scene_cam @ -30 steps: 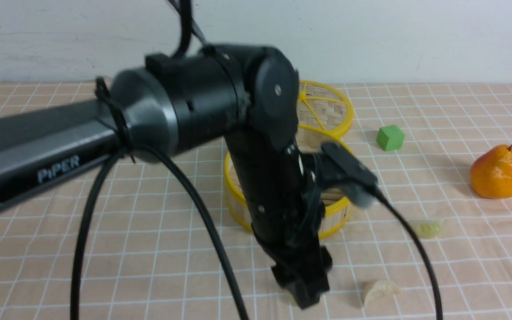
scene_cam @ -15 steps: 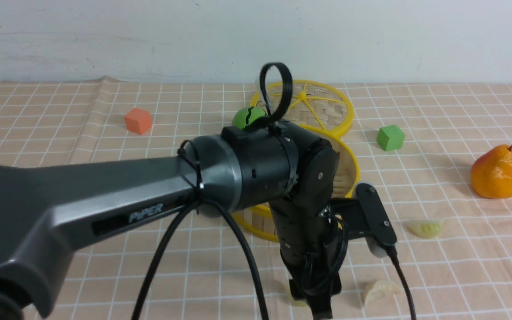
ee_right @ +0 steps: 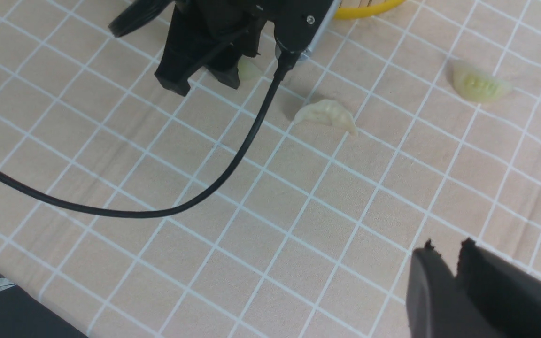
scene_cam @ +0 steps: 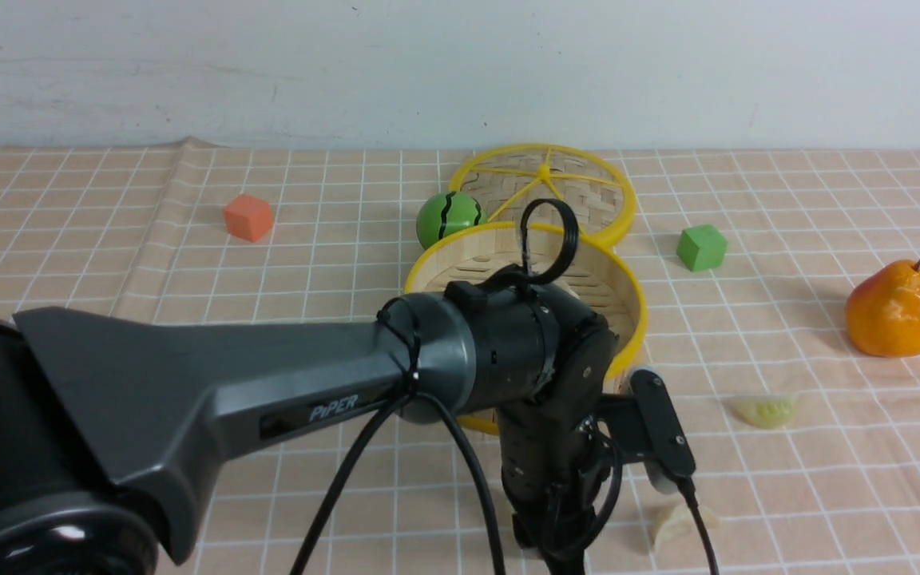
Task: Put the dumplings into the steamer on the table with the brown tablecloth.
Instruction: 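Reach for and grasp a dumpling on the table with the left gripper, then place the dumpling into the bamboo steamer basket with the left gripper, then reach for and grasp a dumpling lying on the table beside the steamer, then place the dumpling in the bamboo steamer basket with the right gripper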
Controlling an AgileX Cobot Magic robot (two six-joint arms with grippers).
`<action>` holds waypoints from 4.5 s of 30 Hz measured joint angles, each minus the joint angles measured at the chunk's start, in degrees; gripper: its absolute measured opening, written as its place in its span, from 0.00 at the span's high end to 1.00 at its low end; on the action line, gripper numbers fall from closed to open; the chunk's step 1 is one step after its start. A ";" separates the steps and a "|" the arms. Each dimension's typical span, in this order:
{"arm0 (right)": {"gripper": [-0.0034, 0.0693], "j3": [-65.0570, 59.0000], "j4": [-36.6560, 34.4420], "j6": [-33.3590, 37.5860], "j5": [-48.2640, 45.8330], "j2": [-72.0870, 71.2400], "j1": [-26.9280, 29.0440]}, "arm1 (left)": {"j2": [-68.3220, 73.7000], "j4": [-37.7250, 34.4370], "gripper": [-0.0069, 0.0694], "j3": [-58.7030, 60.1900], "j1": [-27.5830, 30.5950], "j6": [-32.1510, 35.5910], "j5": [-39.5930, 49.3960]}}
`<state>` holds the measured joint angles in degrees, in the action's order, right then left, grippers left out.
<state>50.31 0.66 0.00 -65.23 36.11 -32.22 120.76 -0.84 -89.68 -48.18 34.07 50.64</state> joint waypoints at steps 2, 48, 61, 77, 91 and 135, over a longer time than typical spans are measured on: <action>0.82 0.00 0.06 0.00 0.12 0.00 0.00 | 0.00 0.17 0.65 0.00 0.00 -0.90 0.75; 0.80 -3.11 -3.52 0.00 6.16 6.75 0.00 | 8.97 5.52 0.44 -24.10 18.30 -54.83 -6.21; 0.98 7.58 5.49 1.15 2.28 21.01 0.00 | -3.33 11.56 0.57 -37.26 18.30 -52.68 12.66; 0.98 11.17 -6.94 15.98 2.13 47.16 5.61 | -24.15 10.06 0.91 -30.60 18.30 -46.40 20.76; 0.82 13.07 -9.54 39.69 11.04 56.25 6.36 | -54.61 -0.86 0.90 10.72 18.30 -42.58 18.55; 0.72 36.30 -9.17 16.46 7.00 65.77 6.05 | -79.18 0.84 0.89 35.41 18.30 -42.90 14.95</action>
<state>86.61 -8.51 16.46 -58.24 101.89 -26.17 41.58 0.00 -54.27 -29.88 -8.84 65.58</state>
